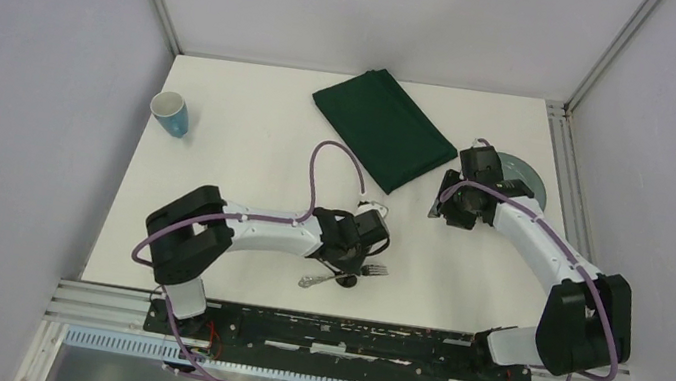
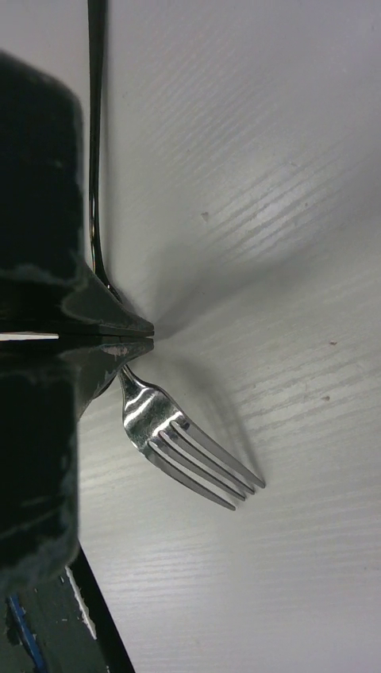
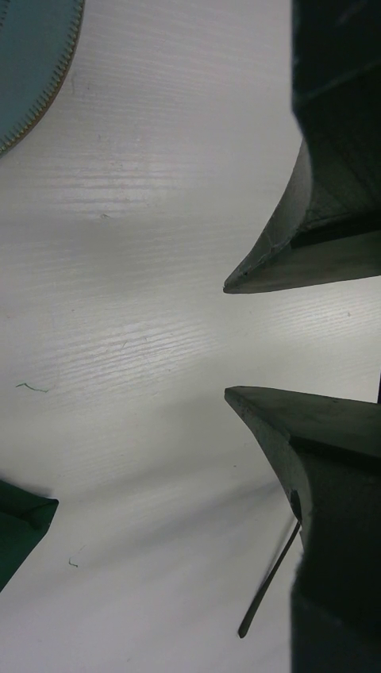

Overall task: Set the dinner table for one person
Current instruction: Adjust the fork at the center of the board, then flatten out the napkin at the center of the board.

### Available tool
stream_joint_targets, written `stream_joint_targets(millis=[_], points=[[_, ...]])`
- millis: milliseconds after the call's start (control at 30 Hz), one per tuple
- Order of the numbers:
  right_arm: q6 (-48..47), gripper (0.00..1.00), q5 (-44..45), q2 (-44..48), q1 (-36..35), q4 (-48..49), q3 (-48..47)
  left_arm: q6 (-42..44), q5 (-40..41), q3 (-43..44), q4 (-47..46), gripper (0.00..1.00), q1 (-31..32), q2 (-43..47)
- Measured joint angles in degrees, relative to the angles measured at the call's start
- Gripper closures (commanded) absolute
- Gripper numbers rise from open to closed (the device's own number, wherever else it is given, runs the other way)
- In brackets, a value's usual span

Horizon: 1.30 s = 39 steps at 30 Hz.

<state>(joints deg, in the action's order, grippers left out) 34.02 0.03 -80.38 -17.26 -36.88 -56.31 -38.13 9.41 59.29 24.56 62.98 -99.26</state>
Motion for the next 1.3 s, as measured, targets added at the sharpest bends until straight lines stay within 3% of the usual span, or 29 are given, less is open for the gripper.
stream_joint_targets(millis=[133, 333, 567, 767, 1033, 1300], points=[[0.39, 0.47, -0.02, 0.26, -0.11, 0.07, 0.2, 0.02, 3.02, 0.68, 2.4, 0.88, 0.04, 0.79], [0.37, 0.47, -0.02, 0.85, -0.79, -0.09, 0.07, 0.2, 5.6, 4.42, 4.09, 0.83, -2.54, 4.02], [0.15, 0.46, -0.07, -0.74, -2.21, -0.55, -7.58, 3.61, 4.37, 8.26, 3.08, 0.83, -15.93, 7.23], [0.09, 0.46, -0.09, -12.52, -2.4, 1.29, -18.93, 6.49, 2.51, 8.37, 1.99, 0.83, -27.76, 7.26], [0.13, 0.45, 0.5, -27.21, -1.92, 3.19, -30.23, 7.58, -0.48, 9.44, 1.97, 0.83, -29.2, 7.08], [2.36, 0.46, -3.13, -33.31, 6.6, 7.45, -32.89, 7.56, -1.01, 16.44, 2.86, 0.84, -31.65, 3.39]])
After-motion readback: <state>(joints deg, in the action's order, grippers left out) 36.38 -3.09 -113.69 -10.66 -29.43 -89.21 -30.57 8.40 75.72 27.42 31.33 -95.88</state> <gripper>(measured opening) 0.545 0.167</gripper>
